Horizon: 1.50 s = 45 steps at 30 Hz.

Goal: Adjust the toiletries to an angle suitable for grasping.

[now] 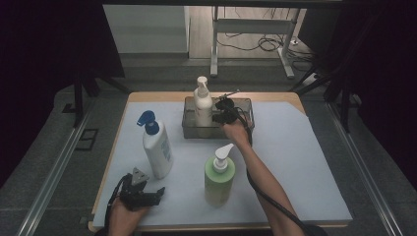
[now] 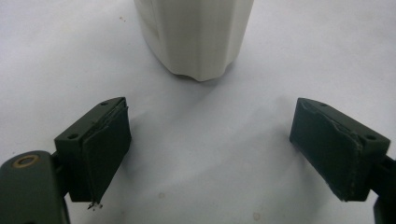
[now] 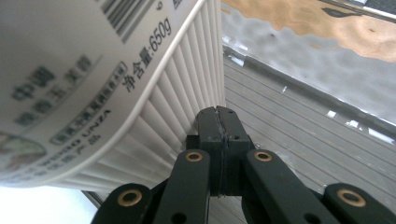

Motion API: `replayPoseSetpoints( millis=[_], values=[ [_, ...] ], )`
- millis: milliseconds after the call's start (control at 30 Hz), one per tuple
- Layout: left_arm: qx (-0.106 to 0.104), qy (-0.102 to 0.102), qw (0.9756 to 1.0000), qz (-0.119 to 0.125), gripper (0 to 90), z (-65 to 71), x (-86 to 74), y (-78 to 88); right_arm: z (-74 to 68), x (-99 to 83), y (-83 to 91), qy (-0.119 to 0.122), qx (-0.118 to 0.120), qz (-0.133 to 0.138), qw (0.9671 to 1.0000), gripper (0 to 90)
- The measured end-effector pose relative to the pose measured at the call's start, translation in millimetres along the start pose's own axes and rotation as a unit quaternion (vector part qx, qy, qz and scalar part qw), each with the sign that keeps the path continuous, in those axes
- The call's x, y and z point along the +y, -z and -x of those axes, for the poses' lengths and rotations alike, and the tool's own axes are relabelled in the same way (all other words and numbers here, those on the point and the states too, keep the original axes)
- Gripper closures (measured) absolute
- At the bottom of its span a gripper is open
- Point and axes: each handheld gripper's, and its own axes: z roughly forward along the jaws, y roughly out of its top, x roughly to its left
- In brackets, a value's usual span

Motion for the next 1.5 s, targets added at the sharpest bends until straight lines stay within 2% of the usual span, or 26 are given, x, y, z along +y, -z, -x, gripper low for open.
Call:
replayPoseSetpoints(
  millis=[333, 1000, 1267, 1500],
  values=[
    [0.000, 0.000, 1.0000, 0.000, 12.3, 0.0, 0.0, 0.0, -7.8, 4.0, -4.6, 0.006, 0.007, -0.002, 1.0000, 89.1],
    [0.000, 0.000, 1.0000, 0.000, 12.3, 0.0, 0.0, 0.0, -21.8, 9.3, -13.2, 0.021, 0.003, -0.011, 0.9997, 89.1],
    [0.000, 0.000, 1.0000, 0.000, 12.3, 0.0, 0.0, 0.0, -29.5, 10.9, -15.1, 0.028, 0.012, -0.012, 0.9995, 89.1],
    [0.000, 0.000, 1.0000, 0.000, 12.3, 0.0, 0.0, 0.0, -30.4, 10.7, -14.8, 0.030, 0.010, -0.012, 0.9994, 89.1]
  ],
)
